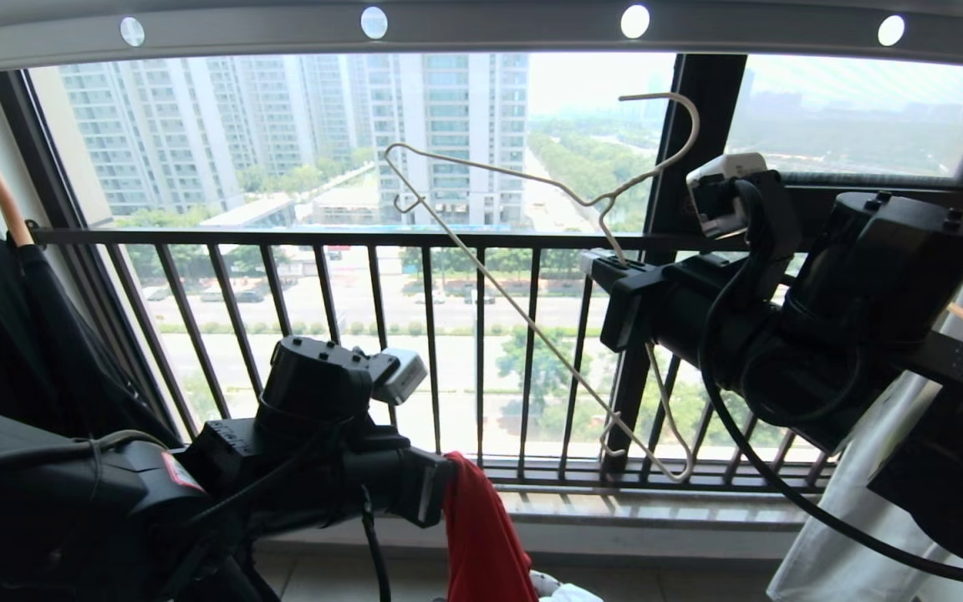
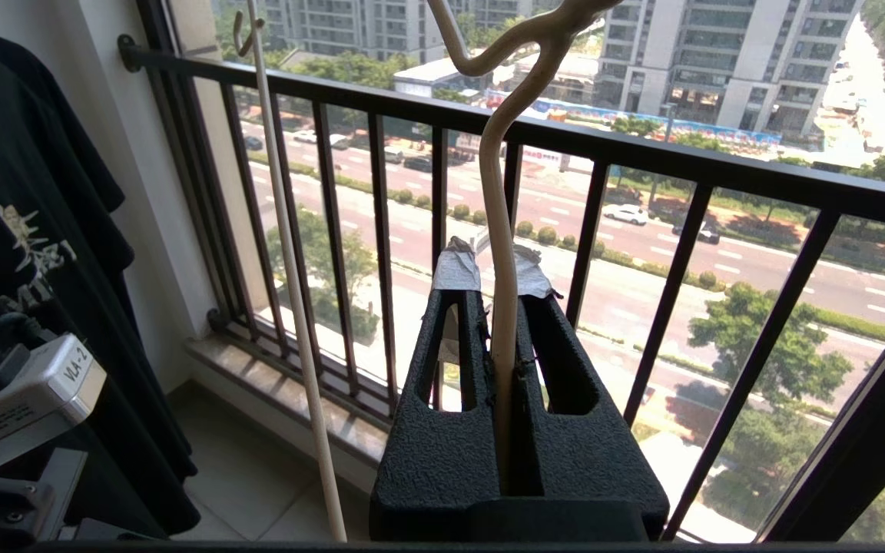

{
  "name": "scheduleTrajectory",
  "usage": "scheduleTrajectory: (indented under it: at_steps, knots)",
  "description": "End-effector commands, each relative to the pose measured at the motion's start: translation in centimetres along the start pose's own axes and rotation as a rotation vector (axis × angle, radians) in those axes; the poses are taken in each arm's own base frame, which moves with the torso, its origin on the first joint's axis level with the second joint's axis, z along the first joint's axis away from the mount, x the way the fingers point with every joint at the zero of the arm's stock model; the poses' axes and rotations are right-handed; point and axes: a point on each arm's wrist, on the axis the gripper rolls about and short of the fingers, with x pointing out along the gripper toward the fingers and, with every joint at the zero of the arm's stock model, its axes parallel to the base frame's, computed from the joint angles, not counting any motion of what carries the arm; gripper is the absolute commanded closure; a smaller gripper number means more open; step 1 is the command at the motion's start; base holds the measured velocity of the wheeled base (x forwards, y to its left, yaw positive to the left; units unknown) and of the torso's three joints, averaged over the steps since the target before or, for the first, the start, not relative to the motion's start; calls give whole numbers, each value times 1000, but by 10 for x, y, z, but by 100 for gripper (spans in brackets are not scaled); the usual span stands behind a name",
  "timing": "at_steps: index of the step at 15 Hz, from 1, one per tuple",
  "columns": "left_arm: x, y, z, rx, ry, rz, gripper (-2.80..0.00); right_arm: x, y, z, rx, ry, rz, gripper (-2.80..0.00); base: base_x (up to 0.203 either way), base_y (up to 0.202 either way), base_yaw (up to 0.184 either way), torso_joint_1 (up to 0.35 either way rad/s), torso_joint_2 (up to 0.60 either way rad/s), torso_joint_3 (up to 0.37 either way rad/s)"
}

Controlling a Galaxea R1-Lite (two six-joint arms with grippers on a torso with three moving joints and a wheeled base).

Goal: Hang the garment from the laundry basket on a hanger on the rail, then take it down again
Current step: Put clothes in the basket

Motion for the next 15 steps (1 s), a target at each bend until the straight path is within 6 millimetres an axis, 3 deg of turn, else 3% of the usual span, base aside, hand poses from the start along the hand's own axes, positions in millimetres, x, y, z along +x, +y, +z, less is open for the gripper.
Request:
scheduleTrajectory:
  at_steps: [1,3,7,9,15]
  knots:
    - [20,6,-7,2,13,16,0,-5,-6,7,-37,-24,-37,0,0,0,0,0,0,0]
    - [40,11,-14,22,2,13,0,-4,-20,8,-73,-26,-88,0,0,0,0,0,0,0]
    - [95,27,-42,67,0,18,0,-4,-26,5,-109,-13,-110,0,0,0,0,0,0,0]
    - [115,31,-46,84,-44,15,0,-3,-29,4,-112,-9,-118,0,0,0,0,0,0,0]
    - [109,27,-16,136,-155,41,0,-5,-29,6,-111,-16,-120,0,0,0,0,0,0,0]
